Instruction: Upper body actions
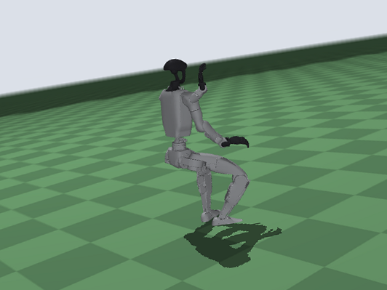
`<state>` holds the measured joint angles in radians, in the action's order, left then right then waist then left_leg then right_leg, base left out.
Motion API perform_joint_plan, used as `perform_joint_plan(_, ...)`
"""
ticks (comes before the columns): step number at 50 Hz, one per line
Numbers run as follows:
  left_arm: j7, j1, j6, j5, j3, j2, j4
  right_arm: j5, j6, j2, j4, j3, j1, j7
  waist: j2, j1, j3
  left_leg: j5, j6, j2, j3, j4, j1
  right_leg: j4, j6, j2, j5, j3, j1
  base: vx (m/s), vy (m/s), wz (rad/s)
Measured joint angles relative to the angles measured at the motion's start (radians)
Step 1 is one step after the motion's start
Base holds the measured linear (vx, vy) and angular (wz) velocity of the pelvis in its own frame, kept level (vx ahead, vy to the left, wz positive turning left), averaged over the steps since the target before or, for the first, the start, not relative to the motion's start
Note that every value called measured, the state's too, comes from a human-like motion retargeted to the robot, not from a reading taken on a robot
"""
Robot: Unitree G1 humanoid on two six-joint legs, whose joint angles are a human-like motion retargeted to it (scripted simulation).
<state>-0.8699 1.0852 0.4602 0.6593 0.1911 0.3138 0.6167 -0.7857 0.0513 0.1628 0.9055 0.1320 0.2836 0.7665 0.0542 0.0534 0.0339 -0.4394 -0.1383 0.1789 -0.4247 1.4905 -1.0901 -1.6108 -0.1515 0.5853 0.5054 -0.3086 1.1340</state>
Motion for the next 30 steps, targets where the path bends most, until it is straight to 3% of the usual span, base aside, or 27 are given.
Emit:
perform_joint_plan(9, 0.006, -0.006, 0.037, -0.011, -0.115, -0.024, -0.053, 0.043, -0.025, 0.02, 0.085, 0.051, 0.054, 0.023, 0.012, 0.013, -0.007, -0.001, -0.002, -0.001, 0.006, 0.0, 0.004, -0.002, 0.002, -0.001, 0.001, -0.004, -0.01, 0.03, -0.01, 0.02)
perform_joint_plan(19, 0.021, 0.012, 0.042, 0.138, -0.266, -0.052, -0.077, 0.071, -0.038, 0.028, 0.156, 0.109, 0.11, 0.017, 0.009, 0.034, -0.013, -0.002, -0.002, 0.013, 0.012, 0.004, 0.007, 0.003, 0.001, -0.015, -0.003, -0.01, -0.017, 0.0, 0.0, 0.0)
perform_joint_plan(30, -0.02, -0.02, -0.002, 0.198, -0.197, 0.005, -0.141, 0.039, -0.061, -0.006, 0.106, 0.031, 0.063, 0.024, 0.007, 0.031, -0.012, 0.001, 0.002, 0.025, 0.008, 0.01, 0.004, 0.006, -0.006, -0.024, -0.005, -0.007, -0.008, 0.0, 0.0, 0.0)
